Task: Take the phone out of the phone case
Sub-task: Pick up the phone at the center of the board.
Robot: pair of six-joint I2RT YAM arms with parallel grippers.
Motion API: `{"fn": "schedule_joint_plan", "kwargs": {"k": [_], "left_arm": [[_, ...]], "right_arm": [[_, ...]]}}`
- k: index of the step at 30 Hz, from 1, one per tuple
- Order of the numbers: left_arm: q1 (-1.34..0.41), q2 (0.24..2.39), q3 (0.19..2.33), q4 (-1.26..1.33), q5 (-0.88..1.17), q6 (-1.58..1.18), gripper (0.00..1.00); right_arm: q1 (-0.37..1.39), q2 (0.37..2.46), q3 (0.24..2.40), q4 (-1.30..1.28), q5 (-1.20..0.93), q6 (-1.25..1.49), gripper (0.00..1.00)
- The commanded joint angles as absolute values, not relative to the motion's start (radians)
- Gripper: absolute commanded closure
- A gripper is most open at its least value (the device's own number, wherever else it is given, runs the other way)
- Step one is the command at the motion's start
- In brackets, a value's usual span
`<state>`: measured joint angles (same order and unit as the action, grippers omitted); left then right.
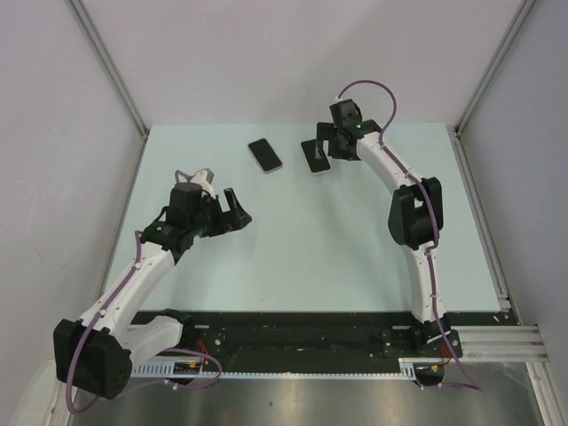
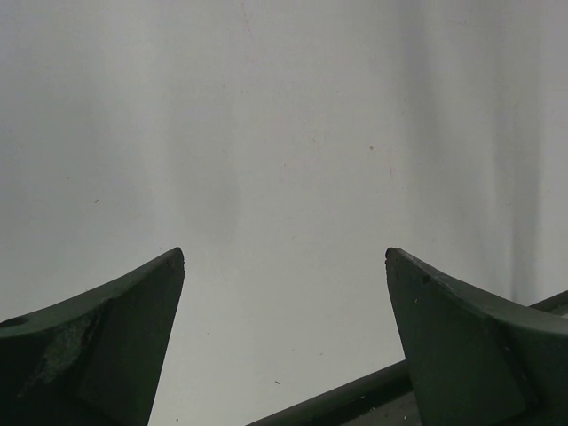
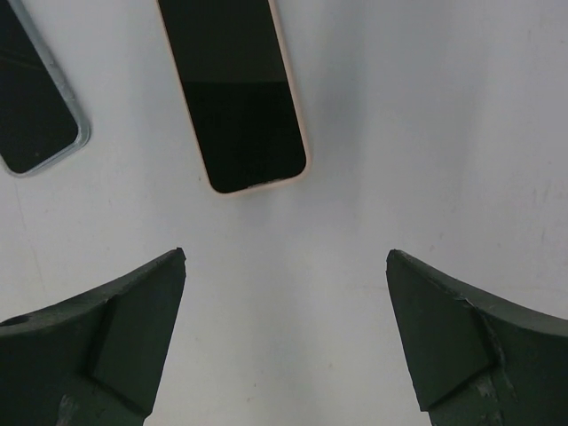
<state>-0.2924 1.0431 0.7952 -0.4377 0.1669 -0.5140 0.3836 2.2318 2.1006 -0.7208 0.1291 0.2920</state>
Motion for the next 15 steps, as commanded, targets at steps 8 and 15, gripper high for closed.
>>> {"fn": "schedule_joint_plan", "kwargs": {"k": [8, 15], "left_arm": [[-0.295, 1.008, 0.819, -0.459, 0.172, -0.483, 0.0], [-0.293, 1.035, 0.827, -0.446, 0.186, -0.495, 0.0]], "right_arm": [[0.367, 2.468, 2.345, -0.693, 0.012, 0.261, 0.0], [0.367, 2.589, 2.46, -0.695, -0.078, 0.256, 0.0]]}}
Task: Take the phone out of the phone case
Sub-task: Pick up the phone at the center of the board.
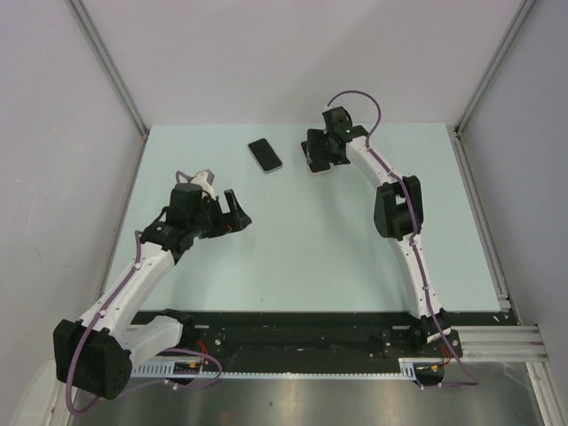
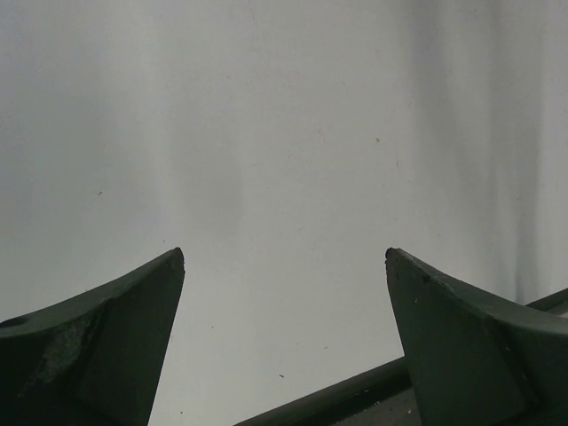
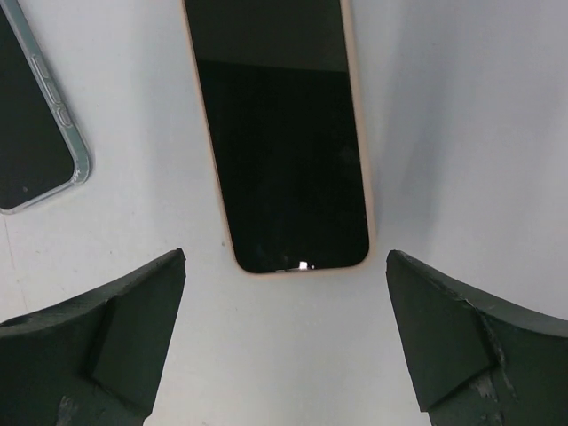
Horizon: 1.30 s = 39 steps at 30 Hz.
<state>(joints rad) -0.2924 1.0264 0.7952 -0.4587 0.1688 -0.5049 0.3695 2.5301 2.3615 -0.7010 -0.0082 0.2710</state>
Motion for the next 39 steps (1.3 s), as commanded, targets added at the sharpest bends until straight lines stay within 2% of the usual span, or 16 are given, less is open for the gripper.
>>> {"fn": "schedule_joint_plan", "kwargs": {"k": [1, 5, 13, 22, 24, 27, 29, 33, 39], "left_arm": [[-0.295, 1.037, 0.83, -0.446, 0.187, -0.492, 0.0], [-0.293, 1.04, 0.828, -0.448, 0.172, -0.488, 0.0], [-0.293, 1.052, 0.796, -0.465, 0.156, -0.494, 0.0], [-0.293, 1.04, 0.793, -0.46, 0.16, -0.494, 0.0], [-0.293, 1.045, 0.792, -0.46, 0.158, -0.495, 0.0], [-0.293, 1.049, 0.781, -0.457, 0.161, -0.503, 0.0], [-0.293, 1.048, 0.776, -0.454, 0.163, -0.505, 0.0], [-0.293, 1.043, 0.781, -0.46, 0.167, -0.505, 0.0], [-0.293, 1.069, 0.795, -0.503, 0.107, -0.522, 0.0]], "right_arm": [[0.364, 2.602, 2.473, -0.699, -0.099, 0.258, 0.0], [0.376, 2.638, 2.502, -0.715, -0.103, 0.23, 0.0], [0.445, 2.669, 2.52, -0.769, 0.106, 0.098, 0.0], [0.463, 2.695, 2.549, -0.756, 0.253, 0.107, 0.01], [0.462, 2.694, 2.548, -0.753, 0.255, 0.112, 0.05], [0.462, 2.678, 2.543, -0.752, 0.218, 0.121, 0.2], [0.454, 2.662, 2.522, -0.749, 0.172, 0.143, 0.24], [0.439, 2.556, 2.409, -0.703, 0.065, 0.179, 0.41], [0.433, 2.412, 2.171, -0.664, 0.012, 0.232, 0.48]]}}
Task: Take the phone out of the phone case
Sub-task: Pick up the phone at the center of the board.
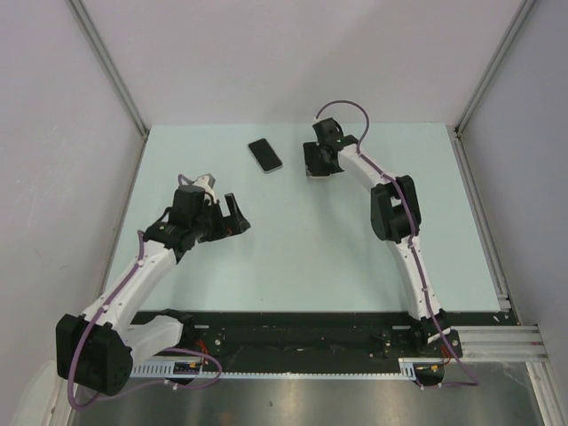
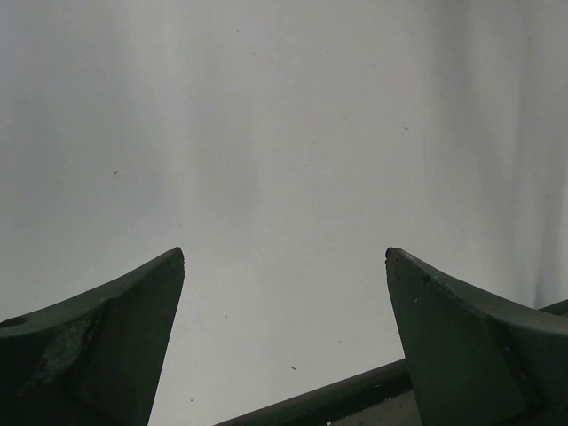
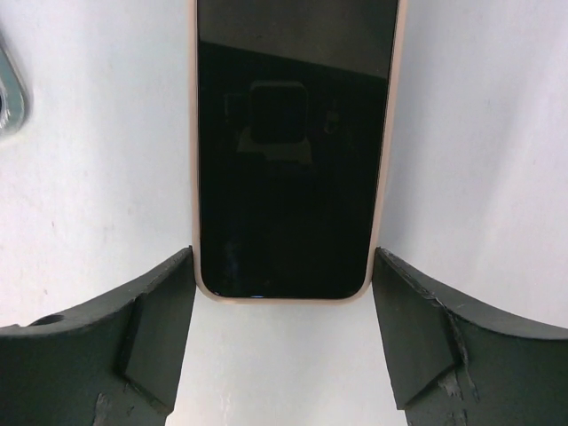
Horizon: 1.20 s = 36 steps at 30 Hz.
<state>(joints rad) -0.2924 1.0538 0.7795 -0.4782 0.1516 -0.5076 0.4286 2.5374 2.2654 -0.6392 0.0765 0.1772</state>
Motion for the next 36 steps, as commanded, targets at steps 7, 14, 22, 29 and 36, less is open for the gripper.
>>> {"fn": "schedule_joint_plan", "kwargs": {"k": [7, 14, 22, 29, 36], "left_arm": [[-0.291, 1.201, 0.798, -0.396, 0.342, -0.642, 0.0], [-0.296, 1.342, 0.761, -0.111, 0.545, -0.894, 0.03], [-0.389, 1.578, 0.828, 0.066, 0.643, -1.048, 0.01], [-0.448, 1.769, 0.917, 0.132, 0.658, -1.072, 0.01], [-0.46, 1.841, 0.931, 0.17, 0.641, -1.089, 0.02]], "right_arm": [[0.465, 2.177, 1.774, -0.588, -0.087, 0.29, 0.53], [0.472, 1.916, 1.336, -0.41, -0.261, 0.402, 0.54], [0.529, 1.734, 1.137, -0.351, -0.31, 0.466, 0.55], [0.6, 1.675, 1.063, -0.341, -0.347, 0.488, 0.55], [0.653, 1.643, 1.011, -0.305, -0.356, 0.526, 0.56]]}}
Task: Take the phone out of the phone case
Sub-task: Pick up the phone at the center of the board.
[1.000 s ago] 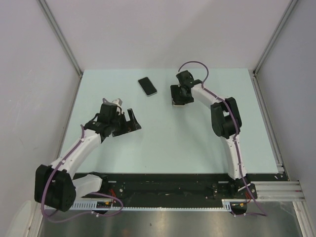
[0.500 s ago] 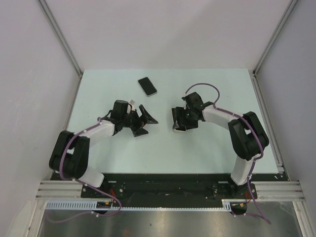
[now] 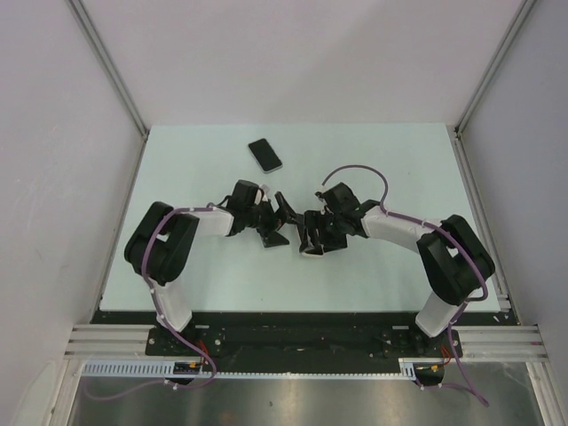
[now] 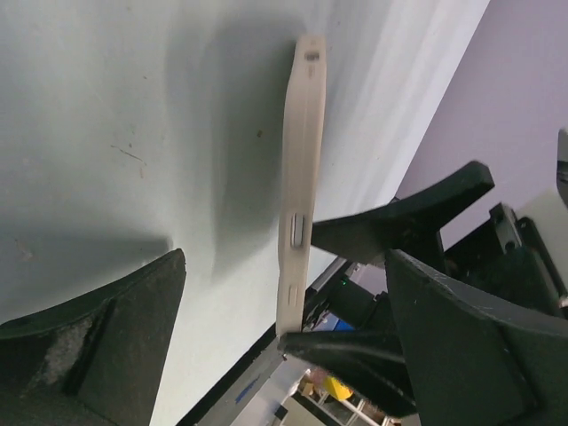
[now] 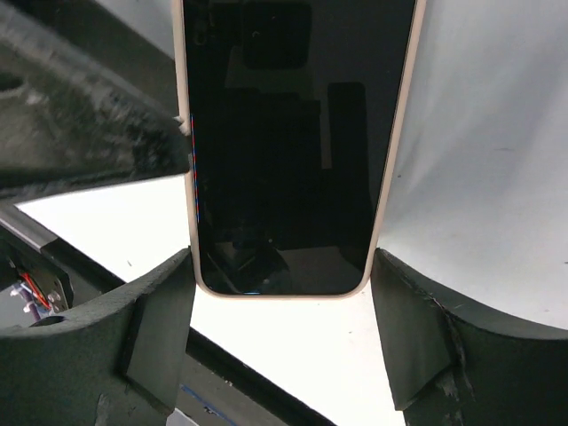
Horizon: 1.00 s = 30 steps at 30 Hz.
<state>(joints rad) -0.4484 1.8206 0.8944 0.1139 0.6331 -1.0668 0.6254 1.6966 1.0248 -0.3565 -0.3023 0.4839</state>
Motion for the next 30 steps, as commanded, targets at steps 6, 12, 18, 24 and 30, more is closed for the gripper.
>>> {"fn": "schedule_joint_plan", "kwargs": {"k": [6, 12, 18, 24, 30], "left_arm": [[-0.489, 1.881, 0.971, 0.137, 0.608, -1.055, 0.02], [-0.495, 1.879, 0.982, 0.104, 0.549, -1.009, 0.11], [-0.497, 1.899, 1.005, 0.087, 0.535, -0.979, 0.27], [-0.499, 1.899, 1.008, 0.1, 0.541, -0.965, 0.54], [-0.495, 1.913, 1.08, 0.077, 0.597, -0.928, 1.0]], "right_arm": [[0.689, 1.651, 0.991, -0.239, -0.384, 0.574, 0.57], [0.712, 1.654, 0.991, -0.236, -0.379, 0.588, 0.57], [0.713, 1.647, 0.991, -0.244, -0.374, 0.592, 0.57], [0.718, 1.66, 0.991, -0.25, -0.364, 0.591, 0.57], [0.716, 1.638, 0.988, -0.255, -0.342, 0.606, 0.31]]}}
